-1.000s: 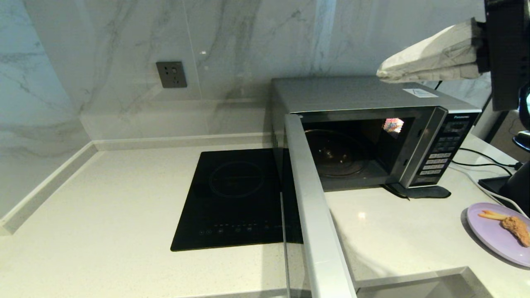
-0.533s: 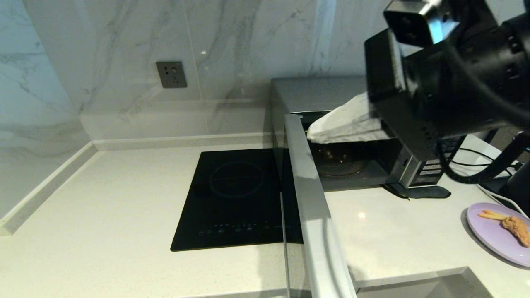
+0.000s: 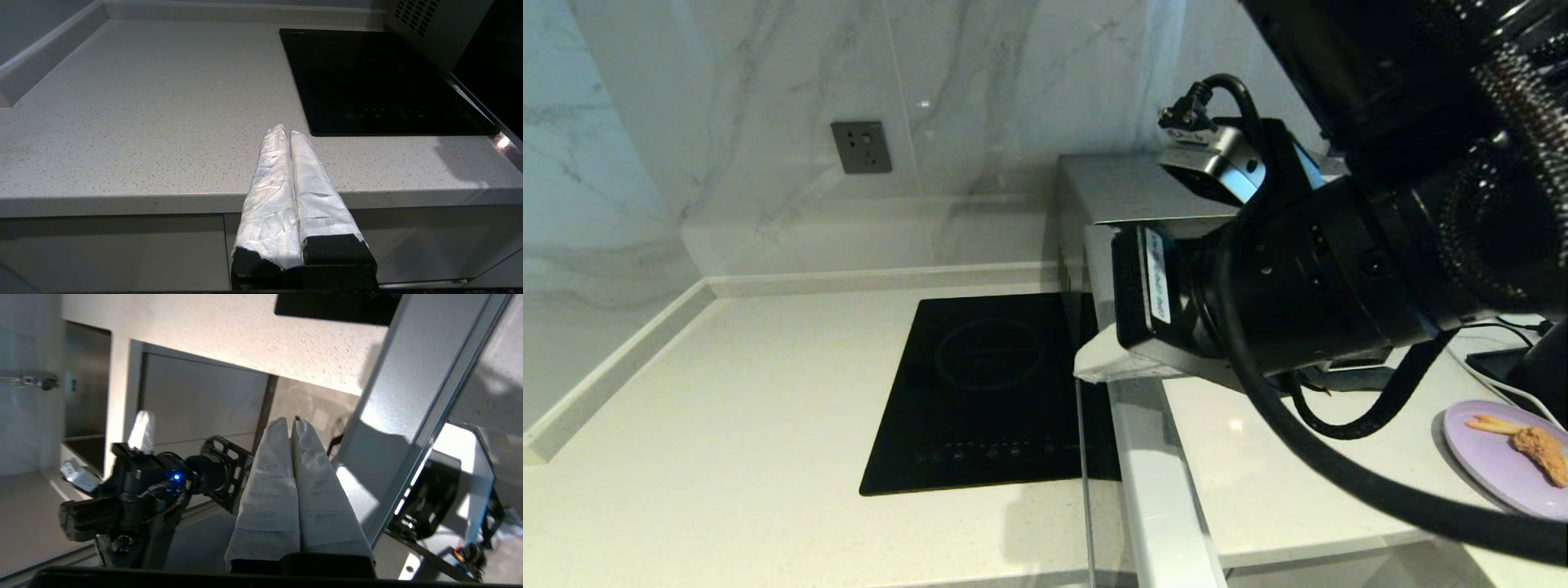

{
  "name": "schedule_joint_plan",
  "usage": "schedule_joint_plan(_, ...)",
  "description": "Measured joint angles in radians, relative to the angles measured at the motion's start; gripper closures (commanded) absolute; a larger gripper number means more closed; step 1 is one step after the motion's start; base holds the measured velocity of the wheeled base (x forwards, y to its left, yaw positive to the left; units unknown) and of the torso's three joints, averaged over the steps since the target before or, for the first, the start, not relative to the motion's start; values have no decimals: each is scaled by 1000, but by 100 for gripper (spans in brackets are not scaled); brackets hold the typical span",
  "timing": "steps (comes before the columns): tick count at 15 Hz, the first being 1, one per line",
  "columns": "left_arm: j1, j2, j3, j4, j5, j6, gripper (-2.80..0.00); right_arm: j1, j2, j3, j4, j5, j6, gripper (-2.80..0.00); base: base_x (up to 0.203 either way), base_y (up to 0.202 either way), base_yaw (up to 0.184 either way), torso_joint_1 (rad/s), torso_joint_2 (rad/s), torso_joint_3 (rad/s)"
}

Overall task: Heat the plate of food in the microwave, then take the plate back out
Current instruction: Close the microwave oven

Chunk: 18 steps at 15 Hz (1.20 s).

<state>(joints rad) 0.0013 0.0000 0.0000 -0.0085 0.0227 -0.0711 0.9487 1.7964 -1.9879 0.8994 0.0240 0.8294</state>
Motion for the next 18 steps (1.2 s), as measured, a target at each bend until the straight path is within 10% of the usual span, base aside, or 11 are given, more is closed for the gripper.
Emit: schedule_joint_plan(18,0,0,0,0,0,0,0,-73,-41,6,264,-235,114,0,0,0,0,0,0,0)
